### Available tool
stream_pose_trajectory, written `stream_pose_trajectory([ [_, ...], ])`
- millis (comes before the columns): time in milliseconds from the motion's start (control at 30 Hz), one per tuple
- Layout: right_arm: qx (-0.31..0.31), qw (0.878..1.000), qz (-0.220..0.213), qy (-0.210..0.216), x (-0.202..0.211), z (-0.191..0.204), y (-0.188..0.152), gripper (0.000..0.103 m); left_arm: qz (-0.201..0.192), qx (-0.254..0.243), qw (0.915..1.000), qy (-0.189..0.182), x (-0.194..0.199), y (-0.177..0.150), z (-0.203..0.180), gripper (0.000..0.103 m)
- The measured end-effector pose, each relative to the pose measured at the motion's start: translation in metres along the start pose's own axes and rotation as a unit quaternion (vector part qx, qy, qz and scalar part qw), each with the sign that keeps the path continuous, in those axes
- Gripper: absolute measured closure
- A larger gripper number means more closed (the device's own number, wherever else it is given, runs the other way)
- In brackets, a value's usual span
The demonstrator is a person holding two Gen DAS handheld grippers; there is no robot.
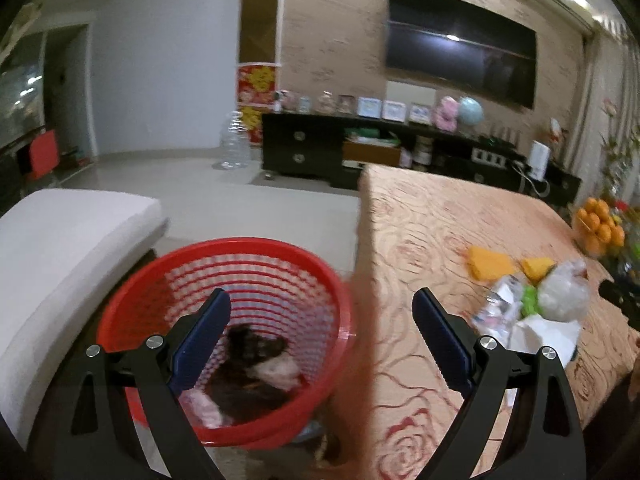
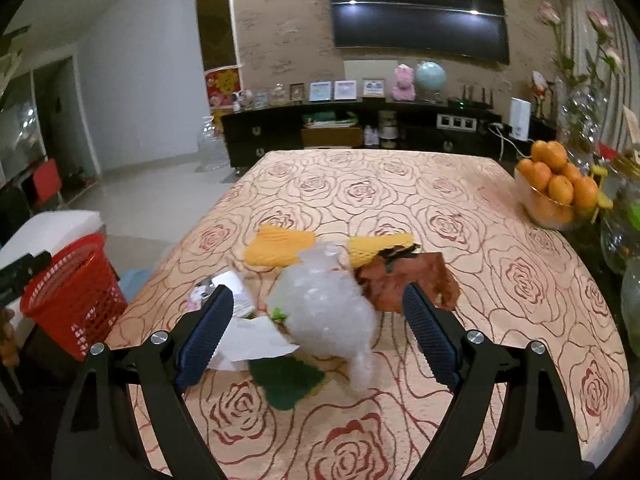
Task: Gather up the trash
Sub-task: 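Move both open tools back over the table toward the remaining trash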
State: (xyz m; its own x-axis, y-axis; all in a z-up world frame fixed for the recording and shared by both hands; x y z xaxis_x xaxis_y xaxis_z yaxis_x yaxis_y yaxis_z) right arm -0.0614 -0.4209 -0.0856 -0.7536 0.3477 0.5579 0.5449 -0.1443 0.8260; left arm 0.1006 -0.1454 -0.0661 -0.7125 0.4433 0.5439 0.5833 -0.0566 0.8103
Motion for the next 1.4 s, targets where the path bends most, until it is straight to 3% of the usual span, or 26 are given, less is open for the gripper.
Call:
stream_pose_trajectory([
  [300,-0.017,1.000,0.007,0.002,-0.001,-0.010,-0.007,0.019,0.050,-0.047,0.9965,-0.047,-0.035,-0.018,-0.061,0.014],
  [533,-0.023,1.000,0.011,0.005,-0.001,-0.014,-0.010,0.019,0.100,-0.051,0.9904,-0.081,-0.073,-0.034,-0.103,0.014],
  [767,-0.036,0.999,0.023,0.007,-0.006,-0.019,-0.016,0.019,0.134,-0.080,0.9833,-0.094,-0.110,-0.053,-0.139,0.014],
  [933,-0.037,0.999,0.031,0.012,-0.009,-0.018,-0.019,0.019,0.158,-0.096,0.9789,-0.087,-0.133,-0.068,-0.150,0.014],
  [1167,-0.040,0.998,0.034,0.021,-0.011,-0.017,-0.018,0.019,0.186,-0.063,0.9763,-0.091,-0.147,-0.075,-0.144,0.014],
  [1400,-0.044,0.998,0.036,0.023,-0.010,-0.019,-0.019,0.019,0.187,-0.068,0.9767,-0.080,-0.147,-0.076,-0.145,0.012],
])
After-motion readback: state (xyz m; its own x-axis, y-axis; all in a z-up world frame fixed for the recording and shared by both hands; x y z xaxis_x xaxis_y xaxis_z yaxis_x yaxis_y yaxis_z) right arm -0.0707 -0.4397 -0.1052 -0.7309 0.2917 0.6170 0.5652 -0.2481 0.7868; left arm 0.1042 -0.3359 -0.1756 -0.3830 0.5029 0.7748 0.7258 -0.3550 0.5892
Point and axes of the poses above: each gripper's, at about its wrist camera, not at the fingertips, and x roughly against the way its jaws point, z to its left, y to its top, the point moved 5 cm from there along -x, roughly the way its jaws point, and after that the axes turned 13 degrees about x, right-handed, at the moved point
